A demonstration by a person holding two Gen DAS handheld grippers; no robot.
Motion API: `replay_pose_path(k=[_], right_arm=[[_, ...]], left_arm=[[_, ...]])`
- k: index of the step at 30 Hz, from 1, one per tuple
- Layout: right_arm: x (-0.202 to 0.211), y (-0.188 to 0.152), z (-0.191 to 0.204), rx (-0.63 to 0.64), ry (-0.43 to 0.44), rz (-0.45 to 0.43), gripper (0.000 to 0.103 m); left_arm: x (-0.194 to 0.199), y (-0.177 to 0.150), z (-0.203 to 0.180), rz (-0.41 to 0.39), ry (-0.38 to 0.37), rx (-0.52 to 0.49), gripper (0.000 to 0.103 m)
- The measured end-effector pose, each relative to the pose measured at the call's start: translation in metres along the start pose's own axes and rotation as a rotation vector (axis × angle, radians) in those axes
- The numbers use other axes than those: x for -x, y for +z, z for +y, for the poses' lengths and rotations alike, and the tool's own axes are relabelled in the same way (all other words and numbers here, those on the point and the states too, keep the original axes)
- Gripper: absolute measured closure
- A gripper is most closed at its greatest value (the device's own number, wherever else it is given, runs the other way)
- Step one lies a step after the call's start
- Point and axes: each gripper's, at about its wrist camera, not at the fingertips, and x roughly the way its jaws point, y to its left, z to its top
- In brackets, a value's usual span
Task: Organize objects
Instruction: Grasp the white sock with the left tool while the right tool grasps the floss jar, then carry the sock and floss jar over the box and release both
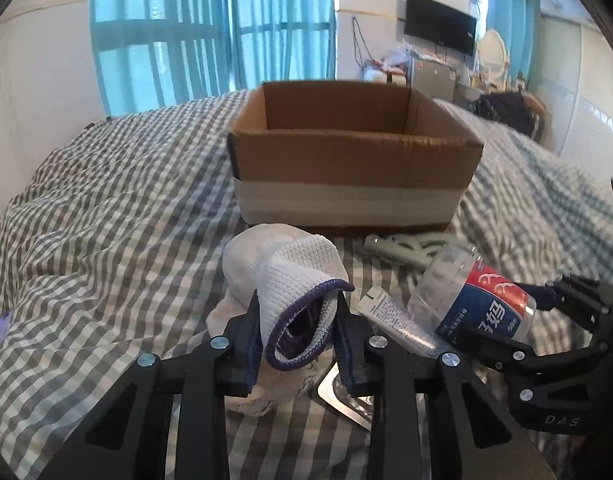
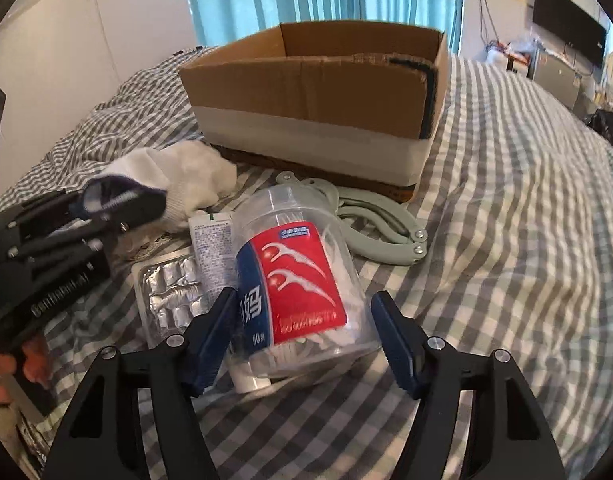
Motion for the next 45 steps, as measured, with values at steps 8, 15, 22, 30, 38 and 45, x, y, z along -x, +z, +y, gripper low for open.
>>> replay_pose_path(k=[8,15,22,30,38,45], right_arm=[[0.043,-0.007,0.005,0.003,-0.058,-0.062,0.039],[0.083,-0.011,0.018,0.016,-0.1,-0.101,0.04],[0.129,-0.014,0.032,0.043,-0.138,-0.163,0.04],[0.171,0.013,0.038,0.065,-0.158,-0.28,0.04],[0.179,0.068,0.033,0.114,-0.187,-0.361,0.041],[0.154,0.127,0.021,0.12,-0.192,-0.393,0.041]], left_arm=[[0.048,0.009,0.0,-0.071,-0.03,0.019,0.074],[0.09,0.02,0.0,-0.142,-0.066,0.045,0.074],[0.11,0.02,-0.002,-0.161,-0.088,0.065,0.074],[0.126,0.039,-0.004,-0.222,-0.111,0.058,0.074],[0.111,0.086,-0.013,-0.253,-0.122,0.041,0.074],[0.075,0.135,-0.011,-0.27,-0.124,0.043,0.074]])
